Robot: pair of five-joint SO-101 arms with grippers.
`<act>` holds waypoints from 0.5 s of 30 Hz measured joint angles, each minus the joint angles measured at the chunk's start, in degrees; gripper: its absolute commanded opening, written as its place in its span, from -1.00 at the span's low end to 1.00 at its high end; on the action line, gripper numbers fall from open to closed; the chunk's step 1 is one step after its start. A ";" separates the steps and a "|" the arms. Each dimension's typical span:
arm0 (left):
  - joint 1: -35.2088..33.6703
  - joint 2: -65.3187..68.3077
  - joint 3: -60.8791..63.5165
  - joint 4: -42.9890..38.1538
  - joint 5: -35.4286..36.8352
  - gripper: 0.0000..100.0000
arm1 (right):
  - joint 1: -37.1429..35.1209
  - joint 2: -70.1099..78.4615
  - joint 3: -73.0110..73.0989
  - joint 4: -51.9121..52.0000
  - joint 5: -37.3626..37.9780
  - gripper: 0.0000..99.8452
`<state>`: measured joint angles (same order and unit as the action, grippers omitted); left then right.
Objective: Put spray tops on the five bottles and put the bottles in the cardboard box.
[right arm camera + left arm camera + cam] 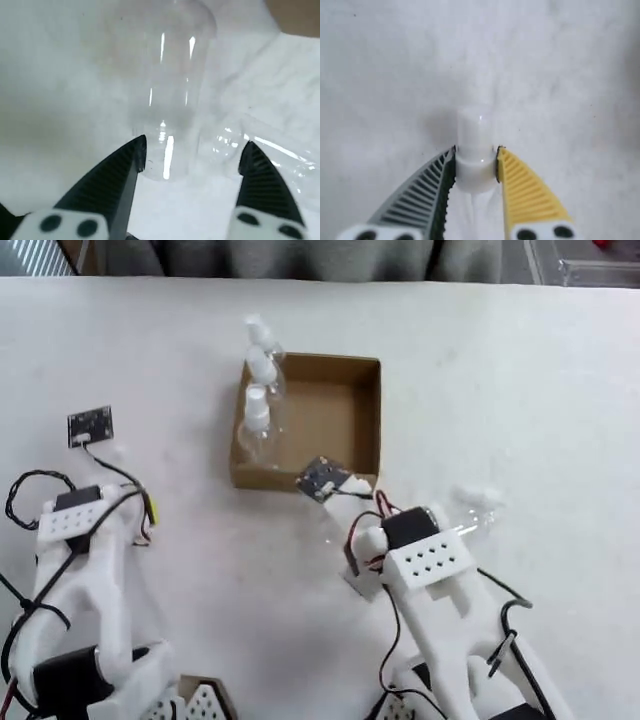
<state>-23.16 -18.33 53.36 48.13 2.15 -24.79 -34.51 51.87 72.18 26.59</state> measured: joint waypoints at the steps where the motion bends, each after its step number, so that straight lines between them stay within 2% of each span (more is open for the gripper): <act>1: 0.00 0.00 0.00 0.00 0.00 -0.96 | 0.00 0.00 -0.53 0.00 -0.09 -0.47; 5: 0.00 0.00 0.00 -0.35 0.00 -0.96 | -0.70 0.00 -3.08 0.00 -0.09 -0.47; 15: 0.00 0.00 0.00 -0.35 0.00 -0.96 | -10.46 0.00 -7.30 -0.70 -3.78 -0.47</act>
<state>-23.16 -18.33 53.36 47.78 2.15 -35.25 -34.51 44.57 71.47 22.81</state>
